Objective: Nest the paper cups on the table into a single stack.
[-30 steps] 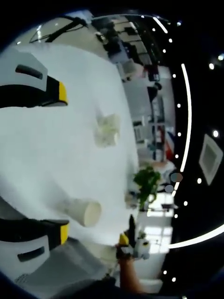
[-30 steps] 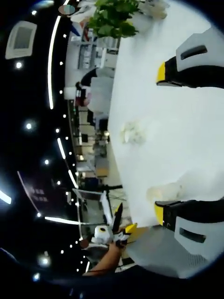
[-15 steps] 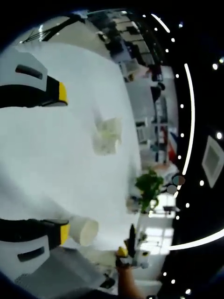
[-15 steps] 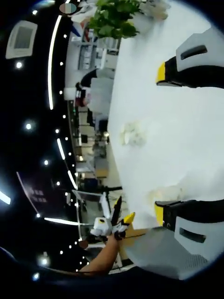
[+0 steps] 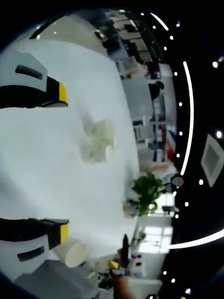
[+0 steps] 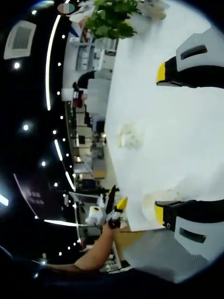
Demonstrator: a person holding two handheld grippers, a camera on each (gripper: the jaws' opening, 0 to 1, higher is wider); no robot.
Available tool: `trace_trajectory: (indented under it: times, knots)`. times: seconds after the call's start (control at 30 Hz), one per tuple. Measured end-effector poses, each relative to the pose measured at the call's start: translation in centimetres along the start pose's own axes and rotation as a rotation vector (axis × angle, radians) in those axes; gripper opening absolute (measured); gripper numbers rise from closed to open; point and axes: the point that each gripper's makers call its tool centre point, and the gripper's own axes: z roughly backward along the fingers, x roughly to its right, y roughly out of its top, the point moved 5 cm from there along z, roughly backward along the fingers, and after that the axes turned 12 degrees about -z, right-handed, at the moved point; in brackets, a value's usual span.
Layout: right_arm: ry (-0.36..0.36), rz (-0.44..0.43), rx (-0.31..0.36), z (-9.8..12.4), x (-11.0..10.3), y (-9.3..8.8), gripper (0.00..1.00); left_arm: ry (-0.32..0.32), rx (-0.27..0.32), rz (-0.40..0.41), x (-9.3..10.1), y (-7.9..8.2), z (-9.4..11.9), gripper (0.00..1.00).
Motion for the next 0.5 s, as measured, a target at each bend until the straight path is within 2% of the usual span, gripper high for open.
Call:
trace_trajectory:
  times: [0.13,0.27,0.43,0.5]
  knots:
    - [-0.007,0.004,-0.007,-0.2,0.4,-0.2,1.0,0.003,-0.002,-0.023,-1.0,0.4,-1.9,0.99]
    - [-0.033,-0.002,-0.026,-0.2,1.1,-0.6,1.0,0.001,0.013,-0.007,-2.2,0.8,-3.4,0.99]
    - [-0.049,-0.007,-0.022,-0.2,1.5,-0.4,1.0,-0.007,0.015,-0.025,-3.5,1.2,-5.8,0.95]
    - [-0.038,-0.027,0.013,-0.1,1.4,0.0,1.0,-0.006,0.018,-0.029,-4.1,1.2,-6.5,0.93]
